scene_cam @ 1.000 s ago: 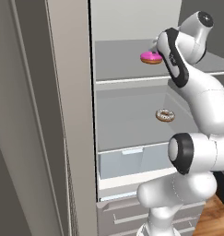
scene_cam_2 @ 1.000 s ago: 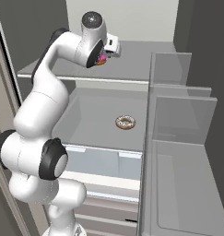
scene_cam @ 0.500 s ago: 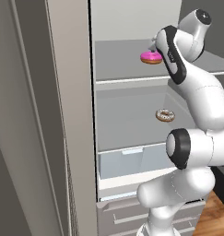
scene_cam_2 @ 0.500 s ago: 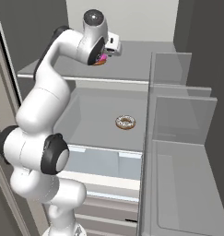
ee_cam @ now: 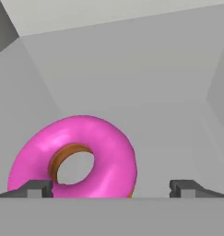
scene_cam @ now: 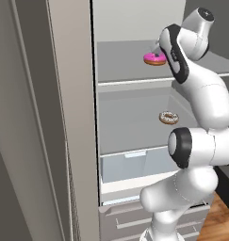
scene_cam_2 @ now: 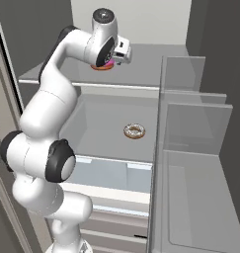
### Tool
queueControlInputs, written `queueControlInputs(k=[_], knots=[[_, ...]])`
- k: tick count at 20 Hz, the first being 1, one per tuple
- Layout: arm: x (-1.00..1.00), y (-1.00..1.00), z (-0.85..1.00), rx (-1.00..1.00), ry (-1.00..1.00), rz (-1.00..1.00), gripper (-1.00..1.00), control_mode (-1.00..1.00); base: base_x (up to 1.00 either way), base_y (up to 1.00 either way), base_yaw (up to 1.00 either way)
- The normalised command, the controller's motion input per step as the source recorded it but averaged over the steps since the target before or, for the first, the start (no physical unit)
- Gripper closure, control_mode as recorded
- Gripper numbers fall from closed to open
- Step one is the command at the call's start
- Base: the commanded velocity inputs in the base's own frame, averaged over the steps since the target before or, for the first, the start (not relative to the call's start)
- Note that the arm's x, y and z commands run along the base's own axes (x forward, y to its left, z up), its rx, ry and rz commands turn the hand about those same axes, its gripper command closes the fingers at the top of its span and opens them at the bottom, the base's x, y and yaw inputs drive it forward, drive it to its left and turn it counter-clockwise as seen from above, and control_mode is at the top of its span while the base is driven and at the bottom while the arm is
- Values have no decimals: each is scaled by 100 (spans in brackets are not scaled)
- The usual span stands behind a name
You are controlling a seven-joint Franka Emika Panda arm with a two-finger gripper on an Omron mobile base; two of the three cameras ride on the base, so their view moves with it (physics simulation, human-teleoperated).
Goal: Take the donuts from the fridge and place them on the empty tray on the dining counter.
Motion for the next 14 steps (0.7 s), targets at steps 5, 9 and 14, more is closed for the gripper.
queueControlInputs(k=[5,9,14], knots=[[20,-1,-4,0,4,0,-100,-100,0,0,0],[21,-4,-12,0,0,0,-100,-100,0,0,0],[27,-7,-17,0,0,0,-100,-100,0,0,0]])
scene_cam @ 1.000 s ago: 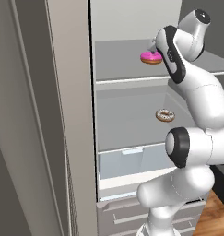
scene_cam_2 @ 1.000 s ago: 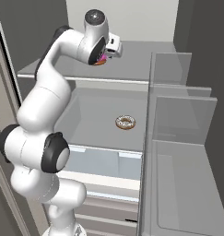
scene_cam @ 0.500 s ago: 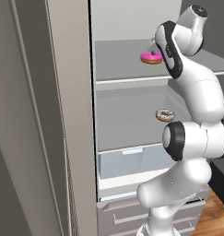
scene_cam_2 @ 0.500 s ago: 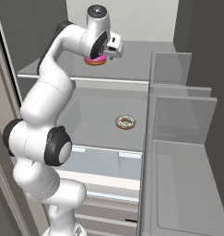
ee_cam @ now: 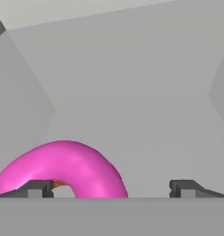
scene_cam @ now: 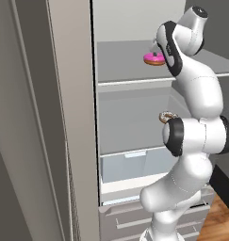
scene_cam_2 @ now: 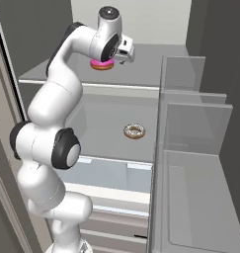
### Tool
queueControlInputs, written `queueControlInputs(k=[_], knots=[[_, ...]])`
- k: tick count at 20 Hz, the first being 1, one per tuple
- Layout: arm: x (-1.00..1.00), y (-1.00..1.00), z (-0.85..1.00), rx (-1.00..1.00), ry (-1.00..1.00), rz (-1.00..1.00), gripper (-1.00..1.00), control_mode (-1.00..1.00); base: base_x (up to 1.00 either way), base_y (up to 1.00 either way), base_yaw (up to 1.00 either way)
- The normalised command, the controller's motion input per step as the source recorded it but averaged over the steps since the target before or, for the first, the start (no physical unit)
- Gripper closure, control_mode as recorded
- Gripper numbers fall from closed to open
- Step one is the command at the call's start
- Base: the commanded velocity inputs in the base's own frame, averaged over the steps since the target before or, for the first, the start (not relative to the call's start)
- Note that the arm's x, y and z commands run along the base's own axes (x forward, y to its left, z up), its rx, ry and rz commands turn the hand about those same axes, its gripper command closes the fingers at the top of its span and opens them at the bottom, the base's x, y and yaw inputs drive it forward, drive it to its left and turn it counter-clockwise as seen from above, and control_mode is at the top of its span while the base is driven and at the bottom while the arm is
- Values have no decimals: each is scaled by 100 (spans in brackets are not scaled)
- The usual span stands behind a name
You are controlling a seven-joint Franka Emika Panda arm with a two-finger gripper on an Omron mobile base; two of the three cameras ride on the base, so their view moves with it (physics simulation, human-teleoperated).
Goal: Take the donuts from the fridge and place them on the empty tray on the dining counter.
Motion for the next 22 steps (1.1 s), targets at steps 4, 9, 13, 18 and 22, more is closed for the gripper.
queueControlInputs(k=[4,9,13,18,22], knots=[[20,-6,-13,0,0,0,-100,-100,0,0,0],[0,-5,-16,0,5,0,-100,-100,0,0,0],[-20,-4,-9,1,9,0,-100,-100,0,0,0],[-13,0,-47,0,3,0,-100,-100,0,0,0],[0,0,-98,0,0,4,100,-100,0,0,0]])
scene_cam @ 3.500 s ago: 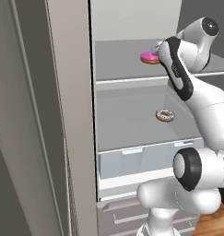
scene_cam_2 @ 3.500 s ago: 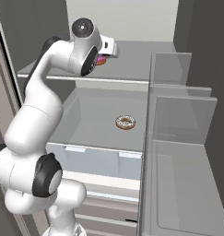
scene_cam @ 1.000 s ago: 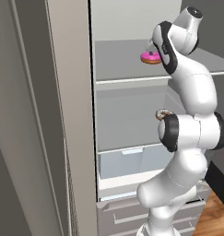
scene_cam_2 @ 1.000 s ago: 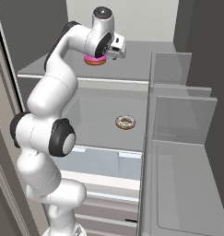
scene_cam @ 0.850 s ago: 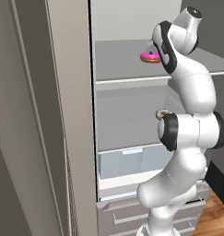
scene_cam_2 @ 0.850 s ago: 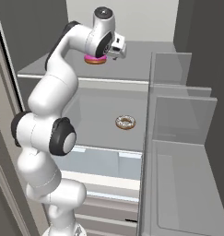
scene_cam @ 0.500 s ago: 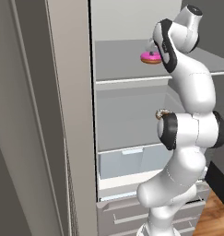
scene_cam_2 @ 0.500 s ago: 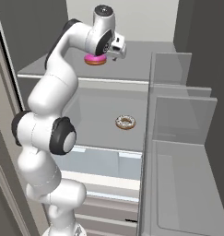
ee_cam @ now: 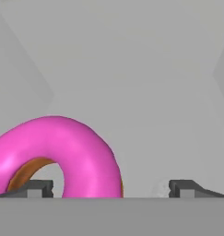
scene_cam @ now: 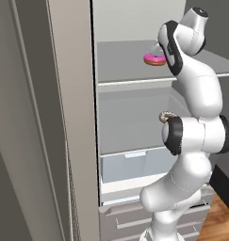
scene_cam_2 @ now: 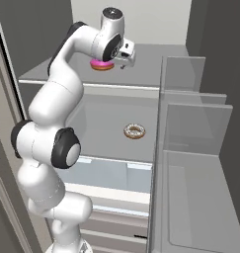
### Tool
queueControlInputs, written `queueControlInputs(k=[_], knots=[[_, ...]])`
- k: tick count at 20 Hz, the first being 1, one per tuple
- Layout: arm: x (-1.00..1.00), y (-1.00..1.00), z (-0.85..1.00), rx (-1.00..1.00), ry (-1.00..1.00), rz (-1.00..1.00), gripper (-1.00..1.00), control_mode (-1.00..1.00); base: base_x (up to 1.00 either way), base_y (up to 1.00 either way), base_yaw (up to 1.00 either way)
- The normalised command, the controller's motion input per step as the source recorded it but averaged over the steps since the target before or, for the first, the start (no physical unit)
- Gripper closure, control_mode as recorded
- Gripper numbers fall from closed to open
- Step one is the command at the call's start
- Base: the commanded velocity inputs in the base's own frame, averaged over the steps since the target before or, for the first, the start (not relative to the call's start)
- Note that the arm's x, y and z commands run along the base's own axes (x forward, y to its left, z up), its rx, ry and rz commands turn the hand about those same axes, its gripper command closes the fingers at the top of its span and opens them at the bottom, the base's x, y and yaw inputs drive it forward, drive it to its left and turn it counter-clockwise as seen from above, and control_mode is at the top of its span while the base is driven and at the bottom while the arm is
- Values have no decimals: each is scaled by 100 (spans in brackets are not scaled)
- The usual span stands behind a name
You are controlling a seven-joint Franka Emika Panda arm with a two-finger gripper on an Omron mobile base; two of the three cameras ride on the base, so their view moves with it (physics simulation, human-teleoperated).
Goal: Take the donuts from the fridge and place them on the empty tray on the dining counter.
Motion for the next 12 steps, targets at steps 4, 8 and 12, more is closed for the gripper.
queueControlInputs(k=[4,8,12], knots=[[-20,0,-61,0,0,3,100,-100,0,0,0],[-52,0,-41,0,-5,0,100,-100,0,0,0],[-63,-4,-20,0,-17,0,100,-100,0,0,0]])
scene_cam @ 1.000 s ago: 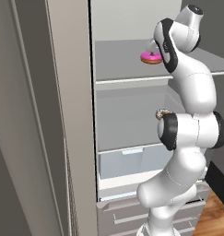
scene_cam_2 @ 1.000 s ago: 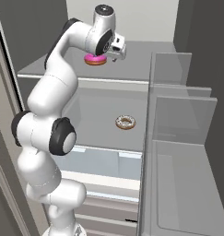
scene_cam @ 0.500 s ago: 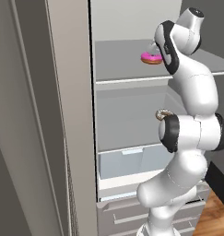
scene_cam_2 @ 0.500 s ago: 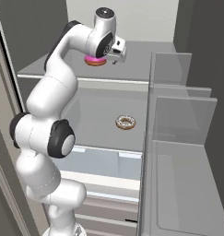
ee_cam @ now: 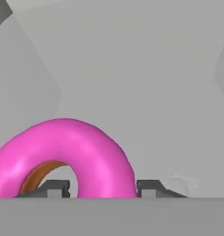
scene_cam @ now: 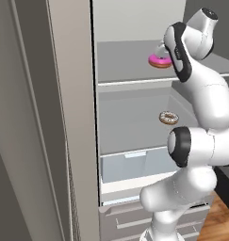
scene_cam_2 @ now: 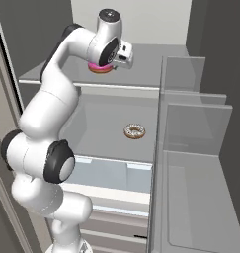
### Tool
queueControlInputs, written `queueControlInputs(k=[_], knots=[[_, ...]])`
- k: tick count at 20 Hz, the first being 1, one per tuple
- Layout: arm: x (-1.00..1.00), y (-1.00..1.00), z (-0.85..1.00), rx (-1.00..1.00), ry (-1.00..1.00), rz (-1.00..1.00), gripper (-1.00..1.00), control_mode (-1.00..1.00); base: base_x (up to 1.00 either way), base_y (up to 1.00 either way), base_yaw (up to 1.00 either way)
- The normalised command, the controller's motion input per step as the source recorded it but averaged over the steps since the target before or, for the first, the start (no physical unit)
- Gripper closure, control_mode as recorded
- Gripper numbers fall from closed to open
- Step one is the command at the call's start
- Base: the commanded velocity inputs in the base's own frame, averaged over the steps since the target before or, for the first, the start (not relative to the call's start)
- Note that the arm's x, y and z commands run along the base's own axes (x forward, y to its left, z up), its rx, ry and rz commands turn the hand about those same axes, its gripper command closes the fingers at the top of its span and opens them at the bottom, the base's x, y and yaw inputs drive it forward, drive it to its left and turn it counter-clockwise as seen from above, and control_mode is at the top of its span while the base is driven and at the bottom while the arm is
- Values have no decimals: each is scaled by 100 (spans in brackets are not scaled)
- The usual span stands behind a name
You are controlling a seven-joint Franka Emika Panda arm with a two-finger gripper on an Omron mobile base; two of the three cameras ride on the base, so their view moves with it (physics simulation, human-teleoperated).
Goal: Take the donuts from the fridge and place them on the empty tray on the dining counter.
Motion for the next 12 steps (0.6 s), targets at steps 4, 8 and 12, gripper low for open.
queueControlInputs(k=[4,8,12], knots=[[-89,2,-8,0,-46,0,100,-100,0,0,0],[-73,28,-22,0,-44,0,100,-100,0,0,0],[-61,22,3,0,-37,-3,100,-100,0,0,0]])
